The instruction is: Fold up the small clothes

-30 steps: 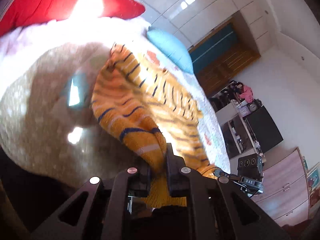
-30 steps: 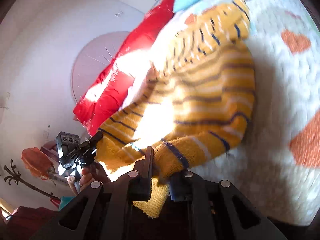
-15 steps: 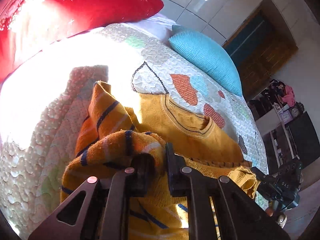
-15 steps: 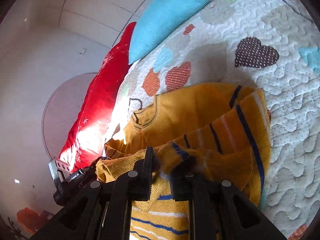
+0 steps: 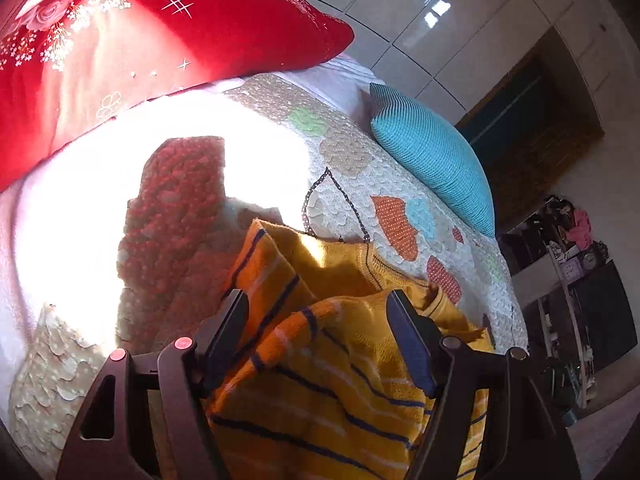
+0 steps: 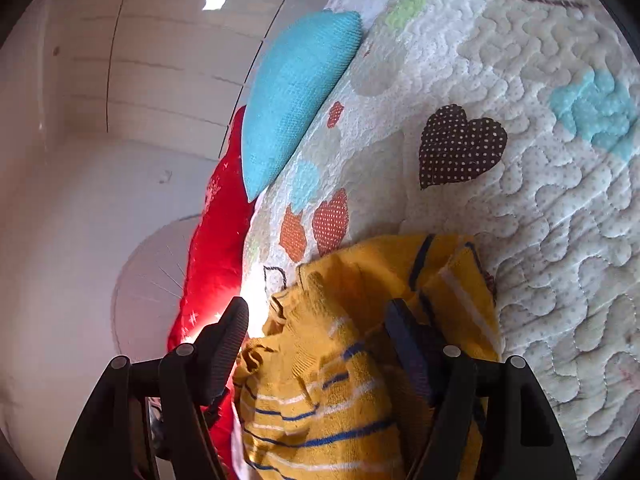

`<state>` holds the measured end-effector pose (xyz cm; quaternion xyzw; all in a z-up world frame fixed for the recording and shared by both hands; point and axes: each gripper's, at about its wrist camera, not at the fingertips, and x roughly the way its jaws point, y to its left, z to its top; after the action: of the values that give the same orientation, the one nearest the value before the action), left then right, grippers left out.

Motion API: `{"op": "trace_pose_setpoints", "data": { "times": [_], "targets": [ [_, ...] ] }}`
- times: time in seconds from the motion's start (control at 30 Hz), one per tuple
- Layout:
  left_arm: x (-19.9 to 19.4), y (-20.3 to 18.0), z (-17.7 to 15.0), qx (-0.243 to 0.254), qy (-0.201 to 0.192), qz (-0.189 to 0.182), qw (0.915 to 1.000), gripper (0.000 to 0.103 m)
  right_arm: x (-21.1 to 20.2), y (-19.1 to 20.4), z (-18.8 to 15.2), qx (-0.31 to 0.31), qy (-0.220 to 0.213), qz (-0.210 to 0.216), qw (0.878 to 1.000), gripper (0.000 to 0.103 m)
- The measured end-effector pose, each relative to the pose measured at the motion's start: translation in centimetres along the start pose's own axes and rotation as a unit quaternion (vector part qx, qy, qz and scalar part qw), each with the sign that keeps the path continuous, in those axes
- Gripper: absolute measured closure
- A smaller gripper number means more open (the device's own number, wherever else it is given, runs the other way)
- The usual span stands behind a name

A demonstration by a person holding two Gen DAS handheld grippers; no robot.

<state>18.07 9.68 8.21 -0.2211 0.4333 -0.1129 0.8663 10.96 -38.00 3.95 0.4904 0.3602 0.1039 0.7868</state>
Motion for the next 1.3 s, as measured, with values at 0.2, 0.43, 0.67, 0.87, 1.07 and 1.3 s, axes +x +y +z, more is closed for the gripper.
{"op": "trace_pose_setpoints", "data": {
  "times": [0.2,0.43,0.67,0.87,1.07,1.3],
  "targets": [
    [-1.7,2.0,-4.8,0.083,0.033,0.054,0.9945,0.033,-1.0,4.8,-6.6,-0.228,0.042,-0.136,0.963,0.028],
    [-1.9,4.4,-7.1,0.132,0.04,0.167,0.9763,0.033,-2.0,2.1,-7.6,-0.243,0.036,-0.231,0.941,0.042],
    [-2.9,6.8,-9.0,0.043,-0.009,0.106,0.9934,0.033,-1.2,10.8,-10.4,-0.319,0.003,-0.202,0.926,0.042],
    [-3.1,8.5,-10.6,0.018,-0.05,0.063,0.9966,0.033,10.9,17.3,-14.6,-0.367,0.102,-0.164,0.91,0.062],
    [-3.1,8.7,-10.9,0.018,-0.058,0.049,0.997,0.033,25.1,19.2,-16.0,-0.384,0.18,-0.228,0.876,0.068],
    [-3.5,9.5,-11.1,0.002,-0.067,0.022,0.9975,0.033,33.2,22.3,-15.6,-0.422,0.171,-0.272,0.848,0.065]
  ]
}}
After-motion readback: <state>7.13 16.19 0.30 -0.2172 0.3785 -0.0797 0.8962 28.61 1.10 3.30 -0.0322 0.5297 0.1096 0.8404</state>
